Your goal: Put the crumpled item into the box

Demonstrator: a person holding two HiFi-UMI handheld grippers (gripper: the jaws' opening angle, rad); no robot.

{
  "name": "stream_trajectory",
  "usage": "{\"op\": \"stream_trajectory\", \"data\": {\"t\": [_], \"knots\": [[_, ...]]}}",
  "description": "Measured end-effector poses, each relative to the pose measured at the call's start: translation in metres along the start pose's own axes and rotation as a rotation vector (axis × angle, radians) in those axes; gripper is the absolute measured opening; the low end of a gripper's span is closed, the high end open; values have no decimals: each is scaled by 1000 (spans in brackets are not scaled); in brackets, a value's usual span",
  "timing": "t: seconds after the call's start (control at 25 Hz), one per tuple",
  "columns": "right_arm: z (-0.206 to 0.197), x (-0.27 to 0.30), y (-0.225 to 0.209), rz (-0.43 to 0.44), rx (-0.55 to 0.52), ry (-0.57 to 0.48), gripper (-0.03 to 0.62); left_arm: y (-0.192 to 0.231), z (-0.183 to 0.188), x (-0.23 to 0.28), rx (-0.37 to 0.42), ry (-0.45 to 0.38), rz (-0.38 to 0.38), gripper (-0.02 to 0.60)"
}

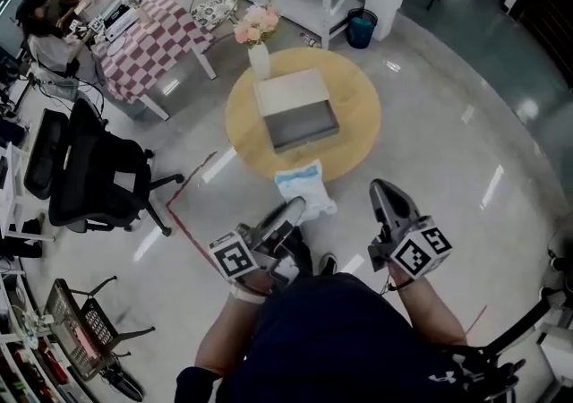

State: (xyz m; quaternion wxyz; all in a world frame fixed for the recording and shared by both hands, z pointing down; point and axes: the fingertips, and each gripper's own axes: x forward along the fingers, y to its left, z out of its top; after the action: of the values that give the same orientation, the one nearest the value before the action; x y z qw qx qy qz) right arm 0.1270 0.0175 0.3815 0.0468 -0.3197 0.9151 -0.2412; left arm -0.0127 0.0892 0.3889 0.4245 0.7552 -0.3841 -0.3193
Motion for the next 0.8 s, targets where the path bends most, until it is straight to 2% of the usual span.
{"op": "stream_trajectory", "data": {"t": [0.44,0.64,0.8], "knots": [[12,84,-26,-114,-6,22,12,65,75,41,-66,60,-25,67],[14,117,-28,-163,-8,29,11,102,103,49,-95,90,-7,67],[9,133,-31,-194,-3,33,12,134,110,52,-123,129,30,67]]}}
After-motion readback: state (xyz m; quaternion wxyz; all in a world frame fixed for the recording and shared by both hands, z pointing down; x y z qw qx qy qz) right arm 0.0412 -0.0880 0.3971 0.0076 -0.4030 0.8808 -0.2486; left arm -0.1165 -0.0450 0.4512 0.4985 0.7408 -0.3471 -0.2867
